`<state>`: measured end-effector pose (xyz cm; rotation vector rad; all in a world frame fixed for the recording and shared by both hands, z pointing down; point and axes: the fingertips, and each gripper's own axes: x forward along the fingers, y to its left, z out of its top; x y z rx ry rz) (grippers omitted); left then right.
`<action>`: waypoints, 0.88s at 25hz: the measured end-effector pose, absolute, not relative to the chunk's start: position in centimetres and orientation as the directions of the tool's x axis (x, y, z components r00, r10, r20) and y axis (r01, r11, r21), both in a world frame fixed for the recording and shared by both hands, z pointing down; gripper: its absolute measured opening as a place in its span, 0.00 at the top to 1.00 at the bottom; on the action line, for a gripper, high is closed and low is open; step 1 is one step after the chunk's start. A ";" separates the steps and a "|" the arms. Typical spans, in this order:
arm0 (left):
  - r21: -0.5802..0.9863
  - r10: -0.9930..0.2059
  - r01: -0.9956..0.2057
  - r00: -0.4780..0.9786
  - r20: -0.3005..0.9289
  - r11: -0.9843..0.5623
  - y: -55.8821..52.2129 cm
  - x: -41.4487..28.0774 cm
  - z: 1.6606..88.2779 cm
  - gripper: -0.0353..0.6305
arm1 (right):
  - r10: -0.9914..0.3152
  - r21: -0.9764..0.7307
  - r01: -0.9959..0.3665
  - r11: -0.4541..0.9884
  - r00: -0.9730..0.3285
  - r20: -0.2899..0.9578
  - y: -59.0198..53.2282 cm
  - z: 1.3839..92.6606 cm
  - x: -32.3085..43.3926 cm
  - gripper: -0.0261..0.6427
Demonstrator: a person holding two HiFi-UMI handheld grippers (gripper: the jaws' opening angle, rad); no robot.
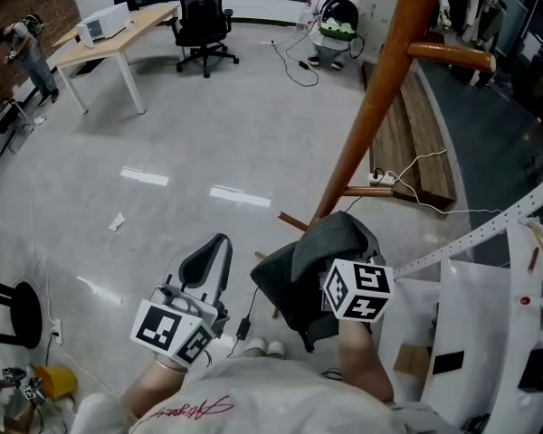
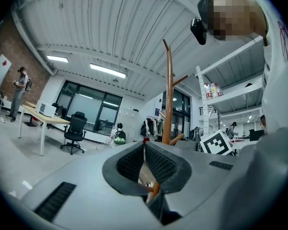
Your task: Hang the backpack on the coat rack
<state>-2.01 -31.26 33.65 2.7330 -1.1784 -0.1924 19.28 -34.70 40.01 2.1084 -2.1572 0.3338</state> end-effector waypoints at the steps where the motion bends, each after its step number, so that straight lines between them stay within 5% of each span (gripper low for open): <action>1: 0.199 -0.730 -0.709 0.681 -0.052 -0.676 -31.3 -2.1 33.7 0.91 | -0.972 -0.080 -0.997 0.009 -0.027 0.234 -34.8 40.2 19.3 0.94; 22: 0.239 -0.746 -0.721 0.666 -0.022 -0.651 -31.6 -2.6 35.1 0.92 | -0.924 -0.039 -0.998 -0.040 0.022 0.381 -36.5 46.9 21.2 0.93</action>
